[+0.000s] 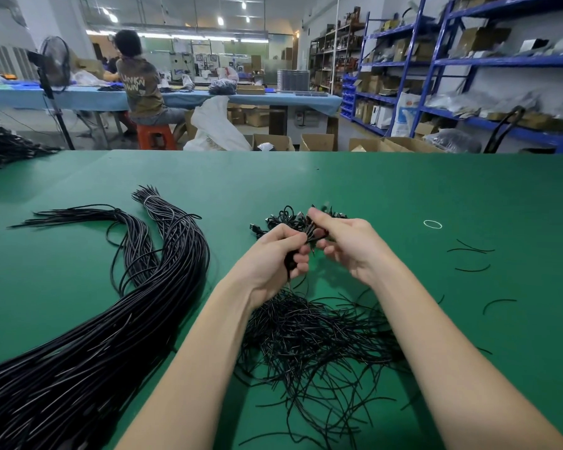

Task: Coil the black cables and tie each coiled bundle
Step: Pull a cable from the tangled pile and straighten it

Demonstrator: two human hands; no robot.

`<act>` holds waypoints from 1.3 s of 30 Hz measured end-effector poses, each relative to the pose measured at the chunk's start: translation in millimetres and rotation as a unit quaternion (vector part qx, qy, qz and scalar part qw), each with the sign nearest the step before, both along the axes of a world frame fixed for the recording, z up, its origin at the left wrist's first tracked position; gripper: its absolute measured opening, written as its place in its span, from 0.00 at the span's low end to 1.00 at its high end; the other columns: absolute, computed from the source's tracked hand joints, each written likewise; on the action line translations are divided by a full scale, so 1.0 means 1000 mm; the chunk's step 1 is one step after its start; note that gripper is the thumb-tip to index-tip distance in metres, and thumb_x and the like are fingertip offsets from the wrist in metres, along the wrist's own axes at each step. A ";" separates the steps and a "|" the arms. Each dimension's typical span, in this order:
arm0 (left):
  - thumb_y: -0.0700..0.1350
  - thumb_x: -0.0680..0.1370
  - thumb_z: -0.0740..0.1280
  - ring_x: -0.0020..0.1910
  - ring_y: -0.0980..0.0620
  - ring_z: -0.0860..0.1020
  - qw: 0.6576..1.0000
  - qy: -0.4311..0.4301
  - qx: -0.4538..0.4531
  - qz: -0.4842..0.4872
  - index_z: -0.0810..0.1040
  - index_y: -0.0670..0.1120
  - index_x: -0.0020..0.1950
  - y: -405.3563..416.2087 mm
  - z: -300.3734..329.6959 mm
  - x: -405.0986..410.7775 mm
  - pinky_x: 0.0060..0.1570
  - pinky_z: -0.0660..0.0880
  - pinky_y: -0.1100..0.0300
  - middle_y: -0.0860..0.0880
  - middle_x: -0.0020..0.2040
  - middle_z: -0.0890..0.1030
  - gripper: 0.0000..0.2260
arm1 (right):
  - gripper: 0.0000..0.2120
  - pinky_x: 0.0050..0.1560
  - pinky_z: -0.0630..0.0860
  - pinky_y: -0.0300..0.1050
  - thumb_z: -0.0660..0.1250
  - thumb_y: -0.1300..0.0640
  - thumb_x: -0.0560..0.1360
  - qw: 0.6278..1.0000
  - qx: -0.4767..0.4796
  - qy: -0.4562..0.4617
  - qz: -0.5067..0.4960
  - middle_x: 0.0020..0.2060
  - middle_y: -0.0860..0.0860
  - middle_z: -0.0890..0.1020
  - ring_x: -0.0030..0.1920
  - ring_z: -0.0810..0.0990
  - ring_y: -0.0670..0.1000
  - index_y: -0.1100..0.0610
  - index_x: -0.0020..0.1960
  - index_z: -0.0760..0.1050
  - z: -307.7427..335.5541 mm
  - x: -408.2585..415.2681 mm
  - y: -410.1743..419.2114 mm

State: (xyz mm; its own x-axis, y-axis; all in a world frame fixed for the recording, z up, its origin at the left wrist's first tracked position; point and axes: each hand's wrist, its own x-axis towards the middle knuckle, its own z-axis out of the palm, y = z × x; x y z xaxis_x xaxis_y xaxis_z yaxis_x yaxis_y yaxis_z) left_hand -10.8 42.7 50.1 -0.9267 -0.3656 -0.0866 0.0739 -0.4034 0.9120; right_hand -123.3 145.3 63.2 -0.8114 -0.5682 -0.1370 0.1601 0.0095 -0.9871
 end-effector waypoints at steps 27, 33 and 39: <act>0.36 0.79 0.69 0.37 0.53 0.83 0.992 0.048 -0.016 0.112 0.78 0.39 0.46 0.000 -0.014 -0.004 0.41 0.81 0.63 0.44 0.37 0.84 0.02 | 0.05 0.32 0.76 0.34 0.74 0.58 0.77 0.957 -0.018 0.278 -0.087 0.32 0.45 0.86 0.28 0.82 0.44 0.48 0.45 0.83 -0.022 0.042 0.014; 0.36 0.79 0.70 0.37 0.52 0.82 0.986 0.035 -0.087 0.137 0.78 0.39 0.46 0.000 -0.017 -0.005 0.43 0.80 0.62 0.42 0.39 0.84 0.02 | 0.05 0.42 0.82 0.42 0.75 0.53 0.74 0.922 0.030 0.363 -0.129 0.31 0.36 0.84 0.32 0.83 0.39 0.45 0.40 0.83 -0.029 0.045 0.011; 0.37 0.78 0.71 0.40 0.49 0.82 0.984 0.041 -0.091 0.145 0.80 0.40 0.46 0.000 -0.017 -0.005 0.49 0.82 0.58 0.42 0.40 0.85 0.02 | 0.03 0.39 0.82 0.46 0.74 0.52 0.74 0.899 0.050 0.408 -0.151 0.32 0.36 0.83 0.32 0.82 0.41 0.46 0.42 0.83 -0.034 0.049 0.008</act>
